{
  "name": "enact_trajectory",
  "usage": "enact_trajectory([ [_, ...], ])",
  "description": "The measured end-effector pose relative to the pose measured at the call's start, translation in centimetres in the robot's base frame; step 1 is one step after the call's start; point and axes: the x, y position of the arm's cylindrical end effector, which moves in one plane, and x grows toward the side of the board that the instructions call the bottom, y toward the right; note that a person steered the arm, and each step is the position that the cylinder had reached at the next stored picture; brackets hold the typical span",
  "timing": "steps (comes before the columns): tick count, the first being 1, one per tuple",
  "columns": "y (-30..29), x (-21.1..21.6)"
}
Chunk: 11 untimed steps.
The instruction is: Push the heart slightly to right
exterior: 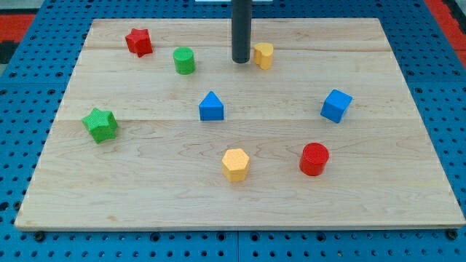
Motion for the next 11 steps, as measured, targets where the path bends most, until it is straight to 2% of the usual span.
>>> enact_trajectory([
  [2, 3.3, 3.3],
  [3, -2.4, 1.9],
  [4, -0.9, -1.0],
  [5, 7.6, -6.1],
  [6, 4.3, -5.5],
  [7, -1.9, -3.5],
  [8, 2.5, 0.8],
  [9, 8.2, -3.2],
  [11, -0.3, -0.9],
])
